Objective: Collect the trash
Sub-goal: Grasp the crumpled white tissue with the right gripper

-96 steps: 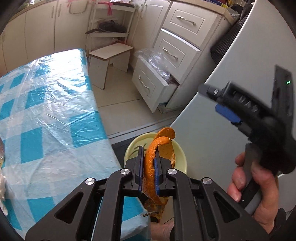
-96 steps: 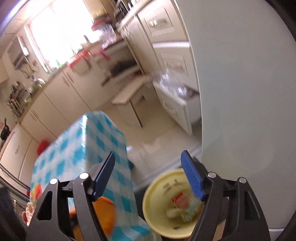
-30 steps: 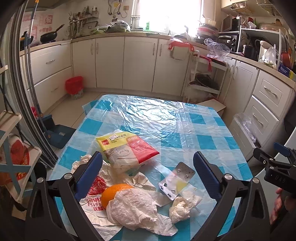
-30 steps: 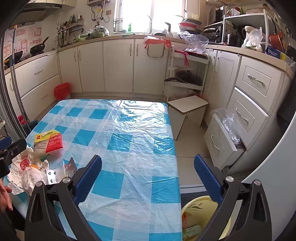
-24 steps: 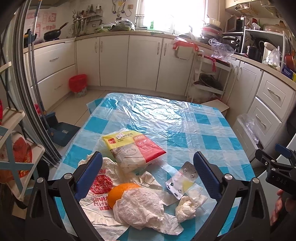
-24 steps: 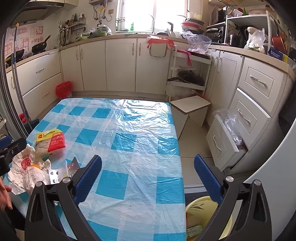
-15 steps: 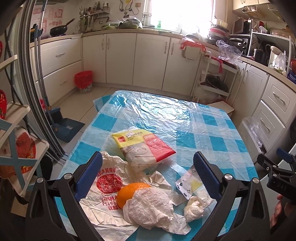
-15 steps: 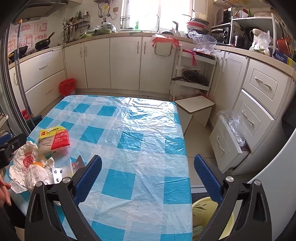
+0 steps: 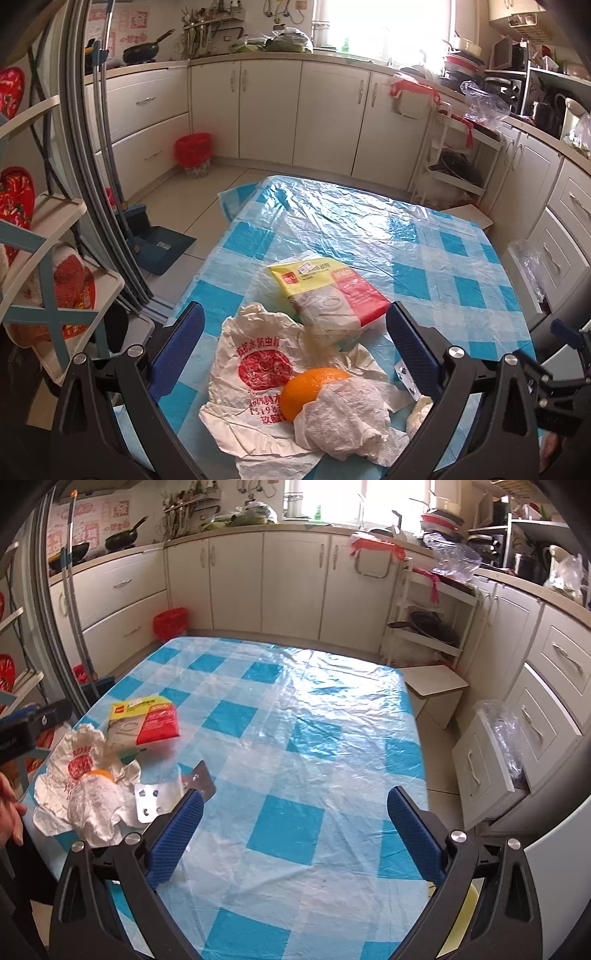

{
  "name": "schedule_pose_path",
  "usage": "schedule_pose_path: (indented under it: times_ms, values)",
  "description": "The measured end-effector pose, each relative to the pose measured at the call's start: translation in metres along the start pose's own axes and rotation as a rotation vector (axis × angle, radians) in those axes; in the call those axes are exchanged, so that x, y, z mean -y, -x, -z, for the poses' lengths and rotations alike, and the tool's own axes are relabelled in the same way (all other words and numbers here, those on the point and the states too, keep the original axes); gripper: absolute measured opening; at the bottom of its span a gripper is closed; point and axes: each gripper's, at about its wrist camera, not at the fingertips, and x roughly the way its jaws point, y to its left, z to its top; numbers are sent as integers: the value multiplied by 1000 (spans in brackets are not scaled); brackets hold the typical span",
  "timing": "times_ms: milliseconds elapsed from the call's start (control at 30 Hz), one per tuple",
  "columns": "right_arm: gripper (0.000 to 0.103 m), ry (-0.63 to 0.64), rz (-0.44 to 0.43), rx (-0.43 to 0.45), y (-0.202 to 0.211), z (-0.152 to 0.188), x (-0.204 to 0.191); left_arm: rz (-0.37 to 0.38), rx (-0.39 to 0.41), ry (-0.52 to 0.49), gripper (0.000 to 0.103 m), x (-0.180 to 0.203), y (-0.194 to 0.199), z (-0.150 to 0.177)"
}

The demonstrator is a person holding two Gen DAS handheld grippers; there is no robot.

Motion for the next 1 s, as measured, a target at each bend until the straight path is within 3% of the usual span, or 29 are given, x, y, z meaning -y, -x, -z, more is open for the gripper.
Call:
schedule_pose_path:
  times_ms: [200, 300, 400, 467, 533, 567, 667, 733, 867, 1000]
  values:
    - [95, 101, -163, -67, -13, 9, -37, -21, -11, 29, 95, -16, -4, -4]
    - [95, 156, -199, -103, -19, 15, -55, -23, -14, 42, 95, -22, -5, -5]
    - [95, 211, -147, -136, -29, 22, -65, -22, -19, 46, 95, -25, -6, -5]
    - [95, 237, -43, -153, -38, 25, -63, -22, -19, 44, 95, -26, -6, -6]
    - [95, 197, 26, -175, -44, 23, -49, -25, -18, 40, 95, -26, -6, -7]
    - [95, 151, 16, -180, -45, 22, -39, -23, -19, 40, 95, -27, -6, -7]
    - [95, -2, -154, -180, -43, 15, -17, 2, -27, 33, 95, -30, -5, -7]
    - [94, -36, -252, -197, -46, 16, -19, 54, -36, 8, 94, -29, -4, -7]
    - [80, 29, -288, -213, -51, 22, -40, 190, -51, -117, 94, -11, 4, 2]
    - [55, 72, -273, -218, -54, 24, -48, 242, -81, -321, 94, 21, 9, 22]
